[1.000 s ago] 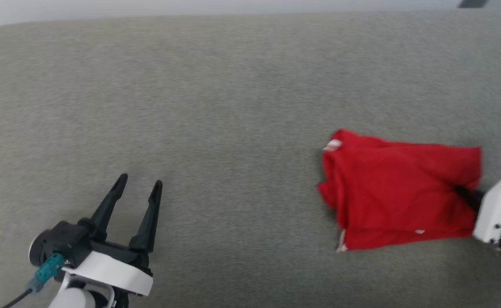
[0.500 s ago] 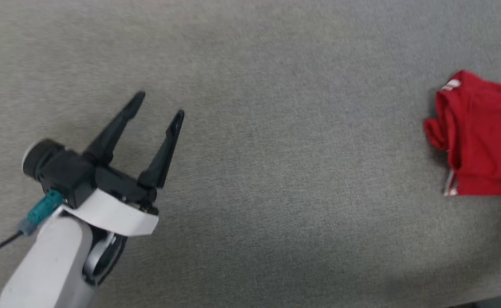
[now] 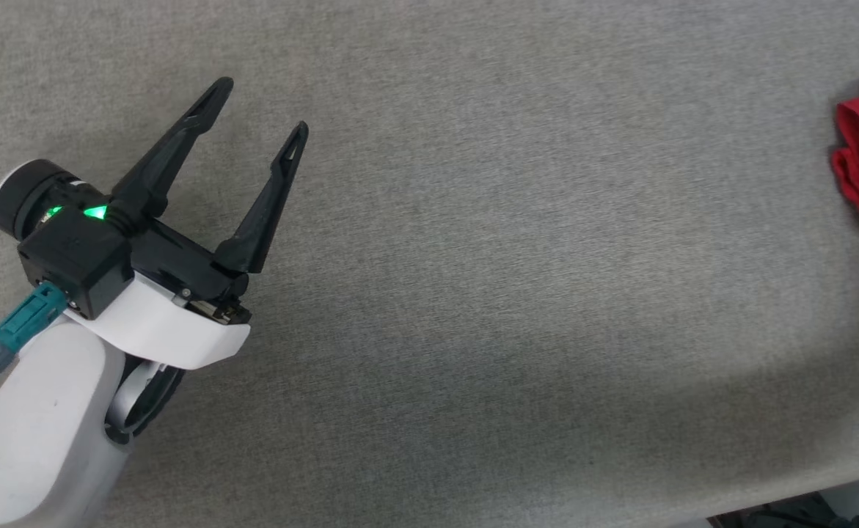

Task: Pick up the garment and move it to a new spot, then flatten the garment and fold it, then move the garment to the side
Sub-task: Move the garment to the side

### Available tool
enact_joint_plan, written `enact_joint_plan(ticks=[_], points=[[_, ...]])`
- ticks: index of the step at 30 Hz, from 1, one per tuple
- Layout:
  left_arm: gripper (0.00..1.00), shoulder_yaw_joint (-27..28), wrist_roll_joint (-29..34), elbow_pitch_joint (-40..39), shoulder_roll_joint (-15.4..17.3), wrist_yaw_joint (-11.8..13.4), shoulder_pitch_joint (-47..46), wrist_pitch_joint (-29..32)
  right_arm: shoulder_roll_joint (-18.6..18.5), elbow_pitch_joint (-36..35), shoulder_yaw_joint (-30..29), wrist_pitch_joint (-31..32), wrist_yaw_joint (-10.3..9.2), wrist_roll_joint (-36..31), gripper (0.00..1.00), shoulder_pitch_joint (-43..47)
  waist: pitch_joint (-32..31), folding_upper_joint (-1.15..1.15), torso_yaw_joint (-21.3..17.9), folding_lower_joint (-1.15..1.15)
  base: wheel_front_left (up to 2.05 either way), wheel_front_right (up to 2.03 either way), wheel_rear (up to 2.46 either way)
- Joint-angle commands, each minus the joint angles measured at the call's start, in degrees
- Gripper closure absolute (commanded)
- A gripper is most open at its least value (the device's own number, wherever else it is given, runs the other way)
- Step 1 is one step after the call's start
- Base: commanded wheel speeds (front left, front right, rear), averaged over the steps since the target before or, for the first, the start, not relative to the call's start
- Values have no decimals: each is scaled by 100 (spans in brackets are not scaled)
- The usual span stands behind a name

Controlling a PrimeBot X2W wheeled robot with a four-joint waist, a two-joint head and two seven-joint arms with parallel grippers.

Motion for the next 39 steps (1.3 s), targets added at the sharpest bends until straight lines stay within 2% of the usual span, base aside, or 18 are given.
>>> enact_joint_plan(ticks=[1,9,10,11,12,19,22,28,29,34,39], points=[[0,-9,-49,-51,61,15,-83,-29,41,121,-30,-150,-2,-175,100,-158,87,0,80,0,0,0,0],[0,-31,-33,-80,104,15,-119,-29,92,807,-288,-652,-2,-961,100,-550,139,0,238,0,0,0,0],[0,-25,-31,-68,78,15,-95,-29,93,874,-318,-707,-2,-1033,86,-574,115,0,250,0,0,0,0],[0,-22,-32,-48,55,15,-65,-29,90,953,-342,-756,-2,-1093,22,-593,82,0,260,0,0,0,0],[0,-3,-27,-28,30,15,-31,-29,77,1020,-336,-801,-2,-1144,0,-598,42,0,270,0,0,0,0],[0,174,-55,176,-259,15,333,-30,-49,1202,154,-1030,-3,-1319,0,-524,-487,0,347,0,0,0,0],[0,401,-86,376,-520,15,707,-30,-6,1271,857,-1123,-2,-1119,0,-357,-937,0,452,0,0,0,0],[0,779,-63,624,-838,15,1485,-30,145,1234,2251,-1369,-3,-644,0,87,-1652,0,661,0,0,0,0],[0,779,-63,624,-838,15,1485,-30,145,1234,2251,-1369,-3,-644,0,87,-1652,0,661,0,0,0,0],[0,1108,-38,854,-1037,15,2102,-29,308,1127,3054,-1717,-2,-124,0,476,-2165,0,896,0,0,0,0],[0,1368,-52,1033,-1210,15,2612,-30,465,1030,3598,-2221,-2,358,0,919,-2611,0,1148,0,0,0,0]])
